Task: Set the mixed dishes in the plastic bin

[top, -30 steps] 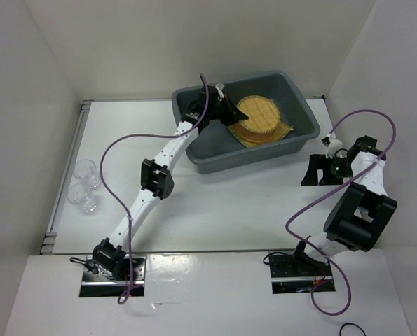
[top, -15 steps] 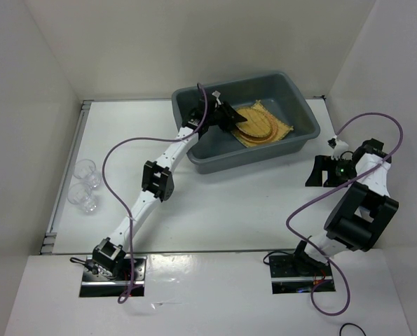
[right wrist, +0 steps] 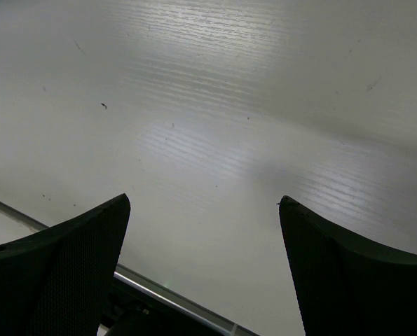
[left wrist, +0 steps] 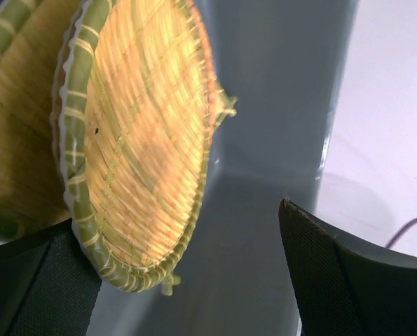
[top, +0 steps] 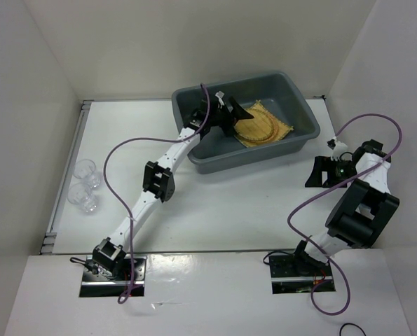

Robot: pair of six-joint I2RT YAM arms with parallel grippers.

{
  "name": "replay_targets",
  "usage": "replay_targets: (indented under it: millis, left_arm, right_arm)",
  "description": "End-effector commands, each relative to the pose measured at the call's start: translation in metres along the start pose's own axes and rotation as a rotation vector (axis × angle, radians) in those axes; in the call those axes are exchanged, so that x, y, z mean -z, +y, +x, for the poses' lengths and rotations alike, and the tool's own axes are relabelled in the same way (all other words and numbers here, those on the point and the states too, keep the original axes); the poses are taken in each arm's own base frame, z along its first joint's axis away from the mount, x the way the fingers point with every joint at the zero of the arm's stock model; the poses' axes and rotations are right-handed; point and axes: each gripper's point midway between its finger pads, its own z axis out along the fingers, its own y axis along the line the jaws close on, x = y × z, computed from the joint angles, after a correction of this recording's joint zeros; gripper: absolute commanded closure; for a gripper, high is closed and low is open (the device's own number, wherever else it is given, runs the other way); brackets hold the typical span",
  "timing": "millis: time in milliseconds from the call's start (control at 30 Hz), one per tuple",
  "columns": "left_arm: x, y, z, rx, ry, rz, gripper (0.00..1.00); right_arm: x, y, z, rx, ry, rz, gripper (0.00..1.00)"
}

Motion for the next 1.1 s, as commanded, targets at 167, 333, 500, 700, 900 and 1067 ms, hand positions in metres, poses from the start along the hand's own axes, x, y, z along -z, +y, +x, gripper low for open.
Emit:
replay_targets:
  millis: [167,333,500,700,900,1067]
  left_arm:
    - [0.060,-0.040,-0.024,-0.149,-0.083,-0.193,0.00]
    - [0.095,-0.037,-0.039,-0.268,-0.165,-0.372,0.00]
    - [0.121,-0.039,-0.052,-0.375,-0.246,-0.498,0.00]
    - [0.146,0.003,-0.035,-0.418,-0.185,-0.727,0.00]
    - [0.160,0.021,-0.010,-0.486,-0.069,-0.827,0.00]
    - [0.169,0.018,0.005,-0.494,0.018,-0.823,0.05]
  right_arm:
    - [0.001,0.001,-0.003,0.017,-0.010,-0.021,0.09]
    - [-0.003,0.000,-0.001,0.007,0.005,-0.044,0.09]
    - [-0.006,0.000,-0.001,0.012,0.014,-0.063,0.09]
    - [-0.008,-0.001,0.001,0.005,0.020,-0.068,0.09]
    - [-0.009,-0.002,0.002,0.000,0.026,-0.073,0.10]
    - [-0.009,0.000,0.003,-0.006,0.032,-0.077,0.38]
